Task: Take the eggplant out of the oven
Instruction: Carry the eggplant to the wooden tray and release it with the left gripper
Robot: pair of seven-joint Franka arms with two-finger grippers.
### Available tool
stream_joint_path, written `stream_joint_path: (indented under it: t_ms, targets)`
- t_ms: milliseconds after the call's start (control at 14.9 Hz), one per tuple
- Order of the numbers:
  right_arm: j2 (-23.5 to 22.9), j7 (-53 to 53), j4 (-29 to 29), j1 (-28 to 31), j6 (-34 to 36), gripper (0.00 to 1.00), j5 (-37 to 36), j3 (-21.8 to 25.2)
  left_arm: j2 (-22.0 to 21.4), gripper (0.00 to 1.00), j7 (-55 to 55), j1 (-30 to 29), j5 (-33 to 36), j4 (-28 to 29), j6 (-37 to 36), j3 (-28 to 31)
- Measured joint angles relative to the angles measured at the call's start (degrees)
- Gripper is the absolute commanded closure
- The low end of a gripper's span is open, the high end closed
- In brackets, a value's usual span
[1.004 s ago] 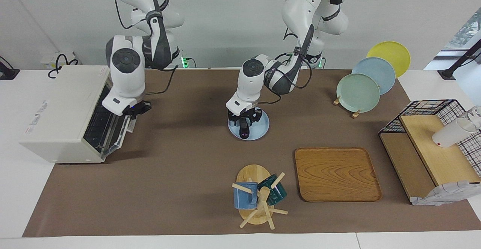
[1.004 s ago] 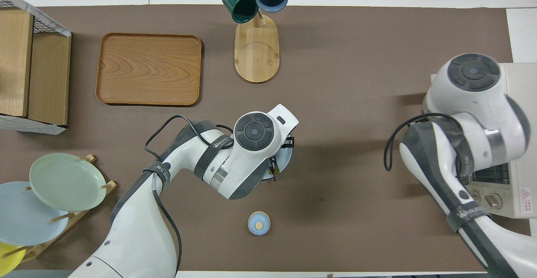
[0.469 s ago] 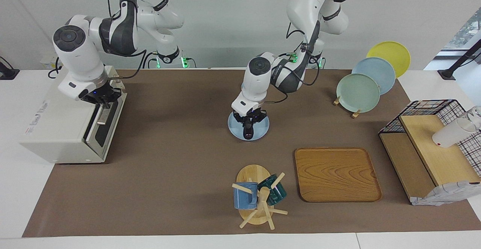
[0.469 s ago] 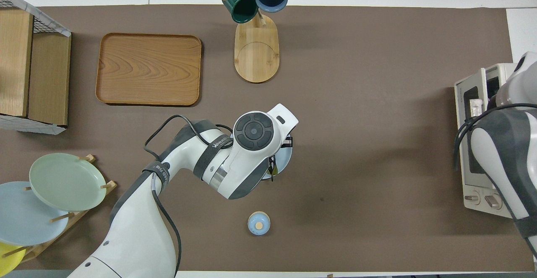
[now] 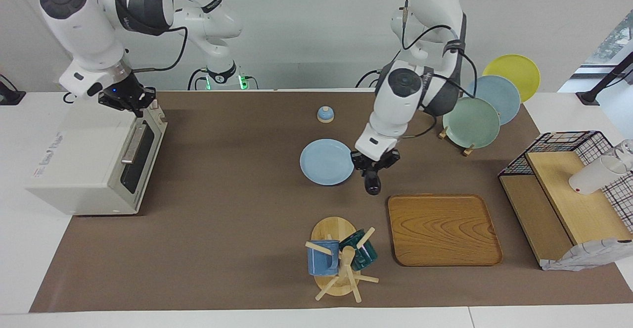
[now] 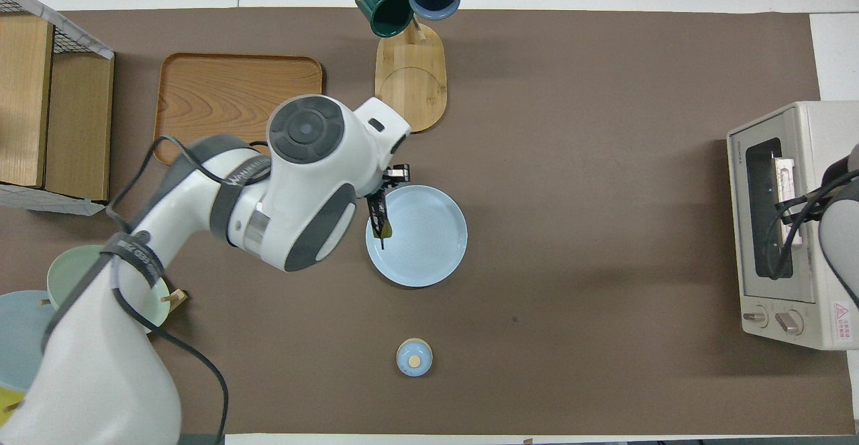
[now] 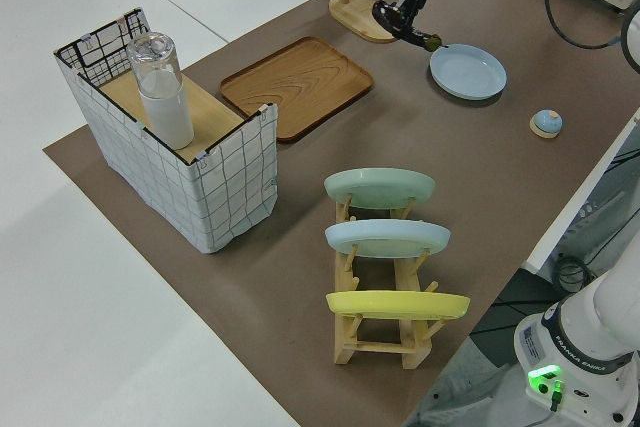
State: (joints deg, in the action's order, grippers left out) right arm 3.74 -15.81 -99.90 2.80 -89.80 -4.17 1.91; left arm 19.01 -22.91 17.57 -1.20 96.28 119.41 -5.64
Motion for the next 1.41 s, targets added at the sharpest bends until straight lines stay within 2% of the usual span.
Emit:
stream_joint_path:
  t_ms: [67, 268, 535, 736, 1004, 1071, 1138, 1406]
  targets:
    - [-0.26, 0.45, 0.59, 0.0, 0.0, 0.01, 1.58, -0.03, 0.96, 1.0, 1.87, -2.46, 0.0, -1.34, -0.17, 0.03]
    - [-1.28, 0.77, 1.19, 0.0, -0.07, 0.0, 3.15, -0.03, 6.4, 1.0, 6.34, -7.71, 1.03, -8.24, -2.66, -0.01]
    - [-2.21, 5.42, 2.27, -0.17, -0.16, 0.0, 3.16, -0.05, 14.97, 1.0, 10.53, -10.69, 2.03, -15.9, -1.98, -0.02]
    - [-3.49, 7.27, 4.19, -2.39, -0.11, 0.0, 2.71, -0.2, 17.9, 1.0, 11.72, -11.96, 3.22, -15.2, 3.5, -0.07]
    - [-4.92, 8.55, 5.21, -4.56, 1.23, 0.0, 2.54, -0.11, 18.11, 1.0, 12.15, -12.07, 4.0, -13.09, 5.73, -0.19]
    - [-4.91, 8.74, 5.25, -4.65, 1.5, 0.0, 2.53, -0.03, 18.01, 0.59, 12.79, -12.07, 4.03, -12.81, 5.9, -0.2]
    - [-4.91, 9.03, 5.25, -4.63, 1.63, 0.0, 2.52, 0.05, 17.9, 0.01, 13.5, -12.07, 4.05, -12.63, 5.93, -0.2]
    - [-4.9, 9.95, 5.24, -4.57, 1.77, 0.0, 2.52, 0.2, 17.35, 0.0, 14.63, -12.08, 4.07, -12.66, 5.66, -0.2]
